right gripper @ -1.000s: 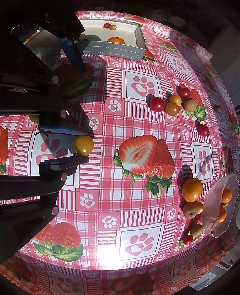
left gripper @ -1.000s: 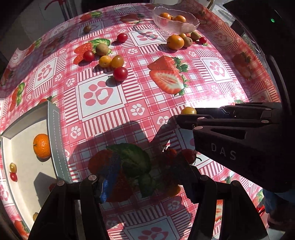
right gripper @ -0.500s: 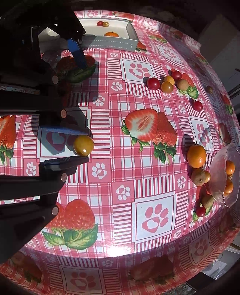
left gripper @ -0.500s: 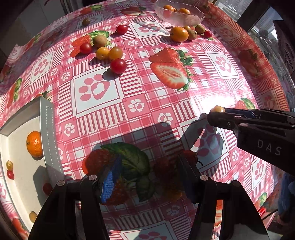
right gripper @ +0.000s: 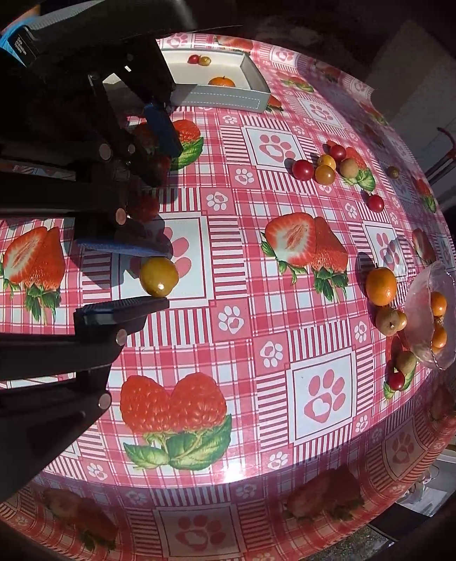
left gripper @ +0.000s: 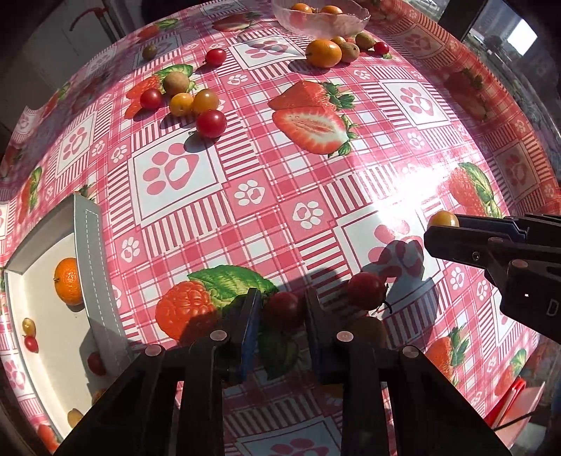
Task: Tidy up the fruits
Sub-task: 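Grasp a yellow cherry tomato with the right tool while the left grasps a red one, then carry both cherry tomatoes over the white tray and open both tools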
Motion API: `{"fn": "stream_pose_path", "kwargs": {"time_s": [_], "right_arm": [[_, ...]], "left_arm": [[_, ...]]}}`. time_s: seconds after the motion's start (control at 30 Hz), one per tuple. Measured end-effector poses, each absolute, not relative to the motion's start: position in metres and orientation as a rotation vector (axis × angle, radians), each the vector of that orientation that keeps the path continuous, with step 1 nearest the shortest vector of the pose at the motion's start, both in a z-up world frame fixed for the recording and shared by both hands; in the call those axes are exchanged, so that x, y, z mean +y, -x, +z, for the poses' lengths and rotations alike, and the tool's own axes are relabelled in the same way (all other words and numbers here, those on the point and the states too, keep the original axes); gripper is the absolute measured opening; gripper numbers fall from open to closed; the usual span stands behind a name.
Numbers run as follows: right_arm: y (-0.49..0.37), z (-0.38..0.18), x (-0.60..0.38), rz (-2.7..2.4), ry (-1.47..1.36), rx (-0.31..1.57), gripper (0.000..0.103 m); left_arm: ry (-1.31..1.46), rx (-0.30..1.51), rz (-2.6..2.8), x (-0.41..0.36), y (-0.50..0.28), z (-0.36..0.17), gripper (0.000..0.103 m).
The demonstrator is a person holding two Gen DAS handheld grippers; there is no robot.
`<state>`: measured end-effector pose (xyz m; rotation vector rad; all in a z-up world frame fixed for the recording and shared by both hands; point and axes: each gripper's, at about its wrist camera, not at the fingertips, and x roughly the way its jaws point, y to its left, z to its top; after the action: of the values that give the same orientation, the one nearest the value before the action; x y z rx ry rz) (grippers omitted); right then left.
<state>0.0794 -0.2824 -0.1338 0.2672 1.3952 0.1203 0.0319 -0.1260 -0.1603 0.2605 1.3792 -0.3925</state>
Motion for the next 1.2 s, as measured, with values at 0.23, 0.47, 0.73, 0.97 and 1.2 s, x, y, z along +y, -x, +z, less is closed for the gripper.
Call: {"fn": "stream_pose_path", "kwargs": {"time_s": [0.23, 0.47, 0.73, 0.97, 1.2], "right_arm": [[-0.062, -0.126, -0.280, 0.123, -0.294, 1.398, 0.025], [-0.050, -0.119, -0.266, 0.145, -0.285, 1.406, 0.025], [-0.040, -0.109, -0.242, 0.171, -0.266, 1.409, 0.025], [-0.034, -0.099, -0.209, 0.226, -0.216, 1.412, 0.025], [-0.035, -0.091, -0.167, 0.296, -0.151, 1.411, 0.025]], "left_arm": [[-0.199, 1.385, -0.412, -0.117, -0.033, -0.146, 0.022], [-0.163, 1.361, -0.414, -0.095, -0.009, -0.114, 0.022], [-0.115, 1.353, -0.380, -0.054, 0.000, -0.103, 0.022], [-0.071, 1.339, -0.339, -0.021, 0.007, -0.092, 0.022], [-0.024, 1.326, -0.292, 0.012, 0.014, -0.086, 0.022]]}}
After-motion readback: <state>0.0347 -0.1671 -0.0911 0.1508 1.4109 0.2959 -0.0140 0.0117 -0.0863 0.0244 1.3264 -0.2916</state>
